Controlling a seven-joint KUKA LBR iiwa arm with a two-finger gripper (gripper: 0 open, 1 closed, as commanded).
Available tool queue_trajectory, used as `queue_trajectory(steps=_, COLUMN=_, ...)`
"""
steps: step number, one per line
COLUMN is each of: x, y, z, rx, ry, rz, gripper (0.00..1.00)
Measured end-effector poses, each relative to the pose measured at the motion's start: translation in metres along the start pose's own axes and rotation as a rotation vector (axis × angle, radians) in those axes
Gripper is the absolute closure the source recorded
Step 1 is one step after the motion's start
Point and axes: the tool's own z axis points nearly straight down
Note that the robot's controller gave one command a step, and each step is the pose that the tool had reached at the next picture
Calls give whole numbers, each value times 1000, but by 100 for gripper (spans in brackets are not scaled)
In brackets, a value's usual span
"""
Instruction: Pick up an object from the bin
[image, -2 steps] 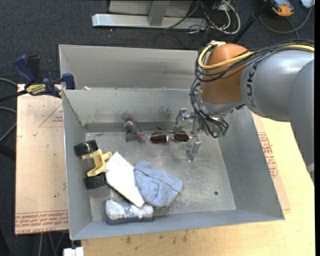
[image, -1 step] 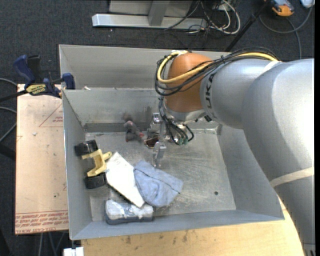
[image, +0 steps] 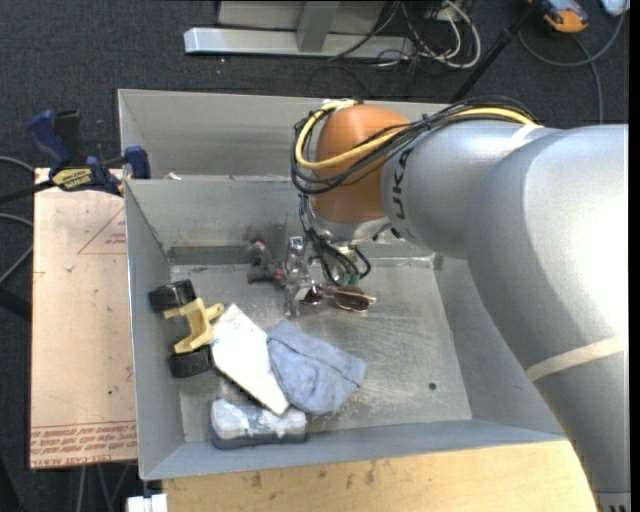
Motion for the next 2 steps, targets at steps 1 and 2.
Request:
queue_trajectory(steps=1, x=2, y=-4, z=-1, rx=-5, ry=-2, rz=-24, gripper=100)
queue_trajectory(steps=2, x=-4, y=2, z=-67, rx=5, ry=7, rz=-1, gripper=100)
